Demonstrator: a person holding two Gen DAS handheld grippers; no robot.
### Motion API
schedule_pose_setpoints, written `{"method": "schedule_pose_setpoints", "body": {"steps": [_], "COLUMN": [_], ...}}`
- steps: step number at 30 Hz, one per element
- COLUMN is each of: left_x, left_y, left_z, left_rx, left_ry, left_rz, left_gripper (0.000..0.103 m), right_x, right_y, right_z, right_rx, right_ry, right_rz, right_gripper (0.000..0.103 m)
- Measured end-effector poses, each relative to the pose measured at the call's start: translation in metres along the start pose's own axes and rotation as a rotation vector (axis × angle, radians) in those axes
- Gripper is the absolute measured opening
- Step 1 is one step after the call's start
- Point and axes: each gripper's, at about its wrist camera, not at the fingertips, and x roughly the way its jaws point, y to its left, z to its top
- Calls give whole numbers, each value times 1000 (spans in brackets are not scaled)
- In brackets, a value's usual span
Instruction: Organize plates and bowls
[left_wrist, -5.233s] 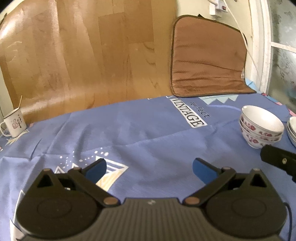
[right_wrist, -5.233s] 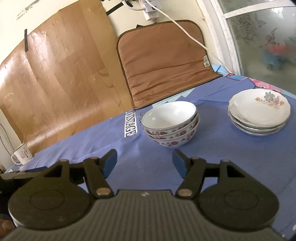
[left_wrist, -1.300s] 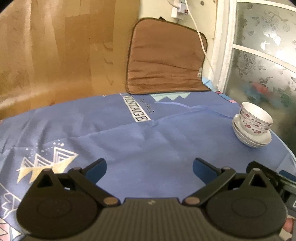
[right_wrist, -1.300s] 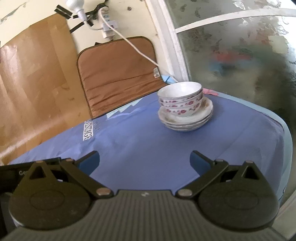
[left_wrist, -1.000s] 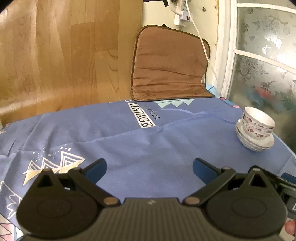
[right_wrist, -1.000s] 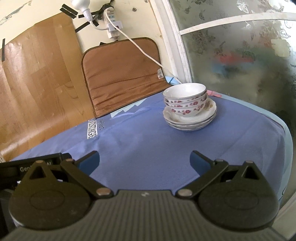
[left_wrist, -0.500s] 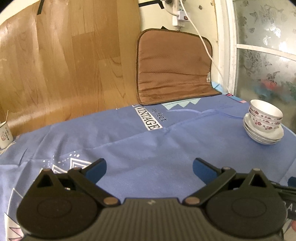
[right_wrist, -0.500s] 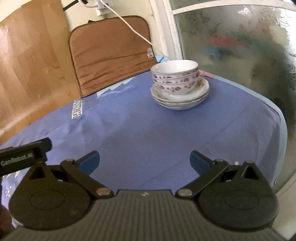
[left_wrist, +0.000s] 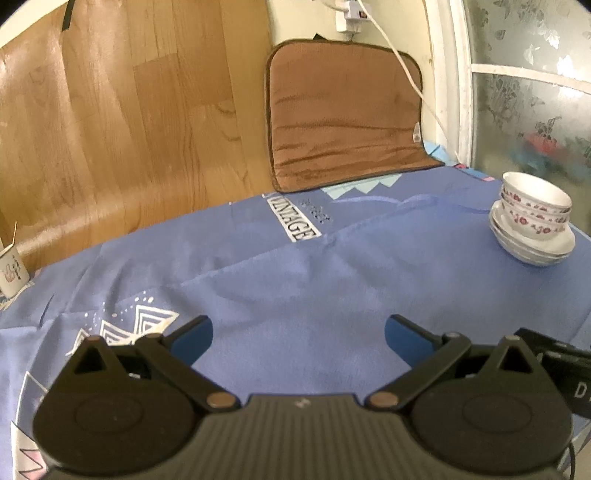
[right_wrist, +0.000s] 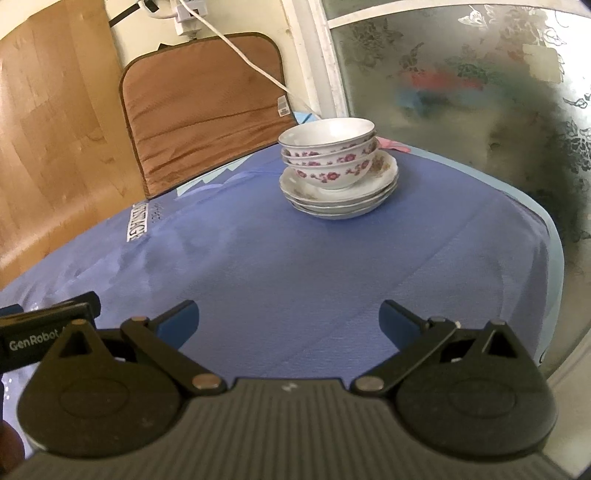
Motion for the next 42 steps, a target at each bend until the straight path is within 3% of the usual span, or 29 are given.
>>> {"method": "schedule_pose_setpoints", "body": {"steps": [42], "left_x": [14], "left_y": [3], "left_z": [-7], "left_rx": [-7], "left_ry": [62], "left_rz": [-20], "left_gripper": [103], "right_x": [-8], "right_y": [8], "right_z": [0], "right_rx": [-63], "right_ry": [-51], "right_rz": [-30], "right_gripper": [103]}}
